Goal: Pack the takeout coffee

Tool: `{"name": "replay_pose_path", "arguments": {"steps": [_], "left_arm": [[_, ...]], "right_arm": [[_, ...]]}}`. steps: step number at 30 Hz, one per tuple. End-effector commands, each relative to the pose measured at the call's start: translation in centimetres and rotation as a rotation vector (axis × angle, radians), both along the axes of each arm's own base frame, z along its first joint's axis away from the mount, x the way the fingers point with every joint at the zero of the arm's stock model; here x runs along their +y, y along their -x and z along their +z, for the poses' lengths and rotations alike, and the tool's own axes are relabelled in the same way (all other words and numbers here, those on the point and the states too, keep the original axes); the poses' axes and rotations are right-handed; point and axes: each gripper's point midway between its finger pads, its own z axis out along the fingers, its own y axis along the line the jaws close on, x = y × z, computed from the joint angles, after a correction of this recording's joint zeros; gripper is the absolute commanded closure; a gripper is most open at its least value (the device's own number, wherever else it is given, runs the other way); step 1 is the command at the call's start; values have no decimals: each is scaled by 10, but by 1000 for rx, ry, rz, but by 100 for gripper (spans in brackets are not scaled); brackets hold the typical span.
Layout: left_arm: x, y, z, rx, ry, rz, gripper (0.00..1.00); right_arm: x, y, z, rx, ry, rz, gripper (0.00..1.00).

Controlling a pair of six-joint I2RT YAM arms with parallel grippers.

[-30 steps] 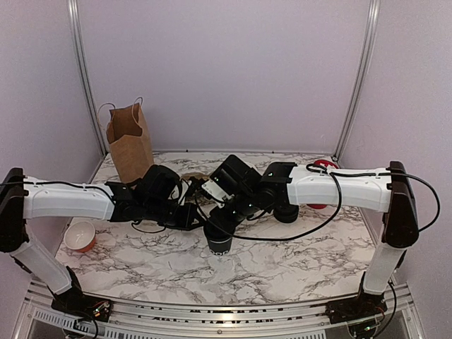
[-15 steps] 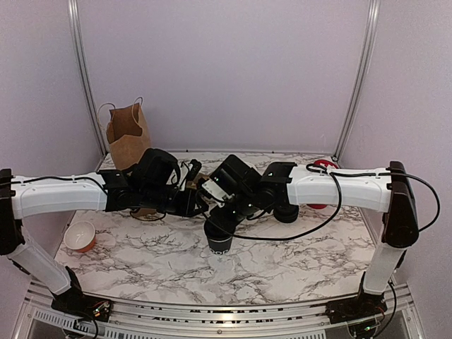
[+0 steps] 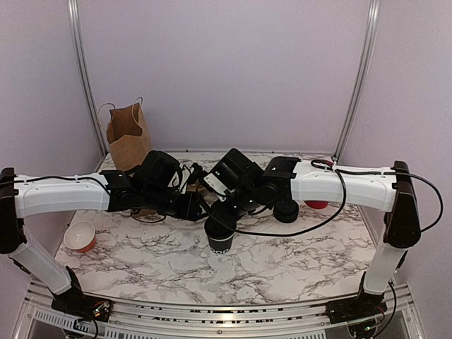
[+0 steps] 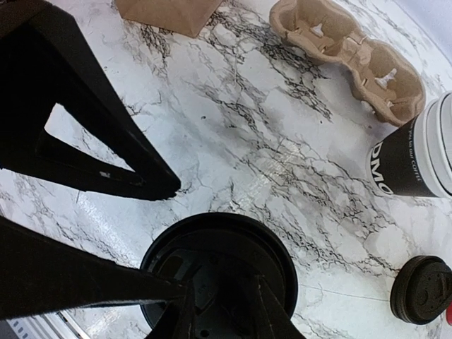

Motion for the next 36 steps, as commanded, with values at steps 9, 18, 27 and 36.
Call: {"name": "replay_pose_path", "arguments": {"steps": [9,18,27,36], "left_arm": [[-6,5,-21,7,-99,-38,51],[-5,3,-29,1,-145,-32,50],[-7,4,-37,-7,-197,-38,50],[-8,5,-38,-10,-210,-42,50]], "right_arm": [[-42,-11,35,-13,-85,-133,71],[-57,-5,8,59,-83,-155,71],[-53,-5,1,71,-85,-146,71],[-52,-6,-3,76,-76,-144,71]]}}
